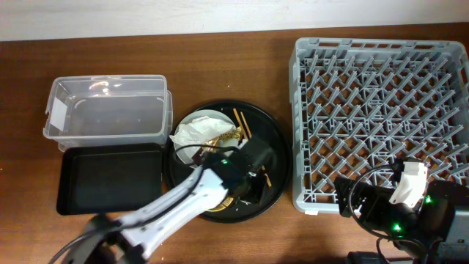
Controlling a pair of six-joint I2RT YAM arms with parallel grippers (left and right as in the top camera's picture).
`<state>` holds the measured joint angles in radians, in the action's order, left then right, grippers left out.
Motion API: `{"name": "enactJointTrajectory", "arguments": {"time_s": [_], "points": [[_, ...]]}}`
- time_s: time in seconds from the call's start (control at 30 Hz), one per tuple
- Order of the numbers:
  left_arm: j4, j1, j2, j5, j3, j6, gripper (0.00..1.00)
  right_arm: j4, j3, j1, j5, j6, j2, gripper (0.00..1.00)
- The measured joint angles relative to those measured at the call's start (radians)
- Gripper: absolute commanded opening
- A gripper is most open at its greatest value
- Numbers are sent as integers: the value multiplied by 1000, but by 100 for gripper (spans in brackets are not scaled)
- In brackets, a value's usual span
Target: Sort waste into correct bins and load items into the dishwasher rack
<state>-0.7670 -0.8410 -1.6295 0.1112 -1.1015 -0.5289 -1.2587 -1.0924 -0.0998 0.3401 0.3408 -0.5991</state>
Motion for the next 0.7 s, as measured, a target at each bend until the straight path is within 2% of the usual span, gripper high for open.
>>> {"name": "enactJointTrajectory", "arguments": {"time_s": [0.1,0.13,0.2,0.27,0.3,0.4,0.5,0.53,0.6,0.63,0.7], "points": [[20,-1,-39,-15,5,-42,25,-6,0,0,0,1,0,99],[19,-1,-40,-15,5,-45,28,-6,0,0,0,0,0,99],[13,-1,-37,-15,5,-48,39,-6,0,0,0,0,0,99],[-41,-1,-20,-15,-11,-54,62,-6,0,0,0,0,0,99],[-69,-1,8,-18,-30,-54,67,-6,0,0,0,0,0,99],[-111,-1,104,-70,-68,-51,69,-6,0,0,-1,0,0,99],[-114,-1,98,-109,-63,-51,68,-6,0,0,-1,0,0,99],[-112,-1,85,-113,-56,-52,65,-8,0,0,-1,0,0,99],[-86,-2,26,-112,-38,-56,38,-12,0,0,-1,0,0,99],[-63,-8,-11,-100,-32,-60,0,-14,0,0,-2,0,0,99],[-54,-25,-41,-85,-31,-63,0,-14,0,0,-3,0,0,99]]}}
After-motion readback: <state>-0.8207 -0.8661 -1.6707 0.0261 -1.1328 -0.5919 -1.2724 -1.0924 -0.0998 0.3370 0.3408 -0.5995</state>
